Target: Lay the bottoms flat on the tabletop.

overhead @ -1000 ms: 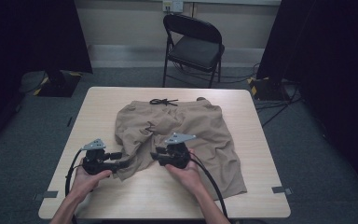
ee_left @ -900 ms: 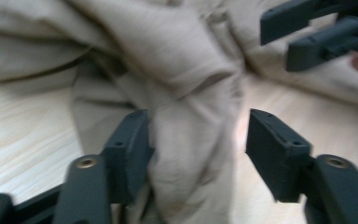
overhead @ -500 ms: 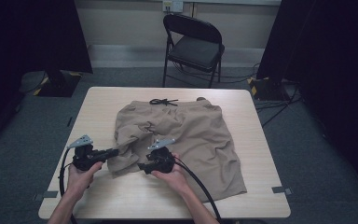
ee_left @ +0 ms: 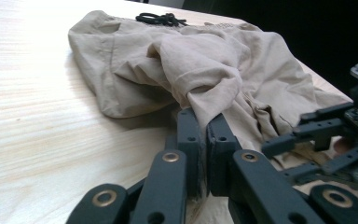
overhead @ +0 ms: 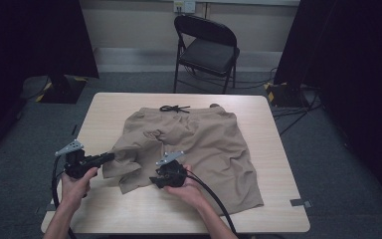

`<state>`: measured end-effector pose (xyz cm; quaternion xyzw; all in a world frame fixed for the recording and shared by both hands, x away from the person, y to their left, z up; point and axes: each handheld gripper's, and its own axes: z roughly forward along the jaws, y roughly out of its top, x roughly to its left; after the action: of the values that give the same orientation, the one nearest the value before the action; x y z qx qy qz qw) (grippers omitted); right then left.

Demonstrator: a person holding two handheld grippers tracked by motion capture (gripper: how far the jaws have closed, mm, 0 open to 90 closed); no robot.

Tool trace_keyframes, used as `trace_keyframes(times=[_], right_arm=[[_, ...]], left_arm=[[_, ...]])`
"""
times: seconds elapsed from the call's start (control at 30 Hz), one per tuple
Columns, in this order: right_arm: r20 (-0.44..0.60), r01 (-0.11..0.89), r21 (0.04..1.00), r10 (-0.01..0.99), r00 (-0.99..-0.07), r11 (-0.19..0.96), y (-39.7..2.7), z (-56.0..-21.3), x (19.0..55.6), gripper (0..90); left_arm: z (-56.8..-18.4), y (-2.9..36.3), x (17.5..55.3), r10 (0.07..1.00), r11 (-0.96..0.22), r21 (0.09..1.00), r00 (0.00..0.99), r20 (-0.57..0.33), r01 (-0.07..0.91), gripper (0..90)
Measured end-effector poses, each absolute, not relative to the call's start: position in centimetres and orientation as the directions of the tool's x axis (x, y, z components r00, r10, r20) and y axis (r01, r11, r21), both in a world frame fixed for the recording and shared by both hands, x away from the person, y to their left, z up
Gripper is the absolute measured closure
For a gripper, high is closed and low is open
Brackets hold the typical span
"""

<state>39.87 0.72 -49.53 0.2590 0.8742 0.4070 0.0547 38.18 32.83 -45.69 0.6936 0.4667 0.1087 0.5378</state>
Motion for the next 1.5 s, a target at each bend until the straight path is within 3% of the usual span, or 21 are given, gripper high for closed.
trace_keyframes(times=[0.57, 0.63, 0.7, 0.87, 1.03, 1.2, 1.3, 1.33, 1.5], right_arm=[[0.089, 0.426, 0.711, 0.528, -0.844, 0.560, -5.9, -49.1, 37.3, 60.4], [0.082, 0.433, 0.703, 0.540, -0.838, 0.565, -6.3, -48.9, 36.9, 59.1], [0.084, 0.428, 0.704, 0.533, -0.842, 0.566, -6.3, -48.9, 36.8, 56.4], [0.112, 0.424, 0.751, 0.534, -0.838, 0.507, -4.9, -48.3, 37.4, 55.8], [0.124, 0.400, 0.785, 0.513, -0.849, 0.473, -1.8, -47.3, 38.5, 56.6], [0.134, 0.402, 0.789, 0.507, -0.851, 0.465, 0.8, -47.5, 39.5, 55.2], [0.147, 0.424, 0.775, 0.519, -0.842, 0.468, 2.1, -48.4, 40.4, 54.1], [0.154, 0.437, 0.768, 0.528, -0.835, 0.468, 2.5, -49.0, 40.7, 53.2], [0.161, 0.449, 0.753, 0.526, -0.835, 0.481, 2.8, -49.7, 40.6, 51.7]], left_arm=[[-46.9, 34.6, 38.2, 0.790, 0.025, 0.808, 0.484, -0.377, 0.589, 85.4], [-46.7, 34.5, 38.2, 0.783, 0.025, 0.812, 0.494, -0.379, 0.582, 82.5], [-46.4, 34.2, 38.2, 0.780, 0.029, 0.817, 0.498, -0.378, 0.575, 72.2], [-45.5, 33.5, 38.0, 0.779, 0.028, 0.839, 0.514, -0.359, 0.544, 60.6], [-45.5, 33.7, 38.1, 0.783, 0.032, 0.844, 0.511, -0.354, 0.536, 54.6], [-45.5, 34.0, 38.1, 0.788, 0.039, 0.848, 0.506, -0.351, 0.528, 52.2], [-45.9, 33.8, 38.4, 0.793, 0.012, 0.840, 0.506, -0.338, 0.542, 50.1], [-46.6, 33.5, 38.9, 0.805, -0.025, 0.832, 0.505, -0.312, 0.554, 45.7], [-47.6, 32.7, 39.8, 0.802, -0.059, 0.817, 0.514, -0.303, 0.573, 45.3]])
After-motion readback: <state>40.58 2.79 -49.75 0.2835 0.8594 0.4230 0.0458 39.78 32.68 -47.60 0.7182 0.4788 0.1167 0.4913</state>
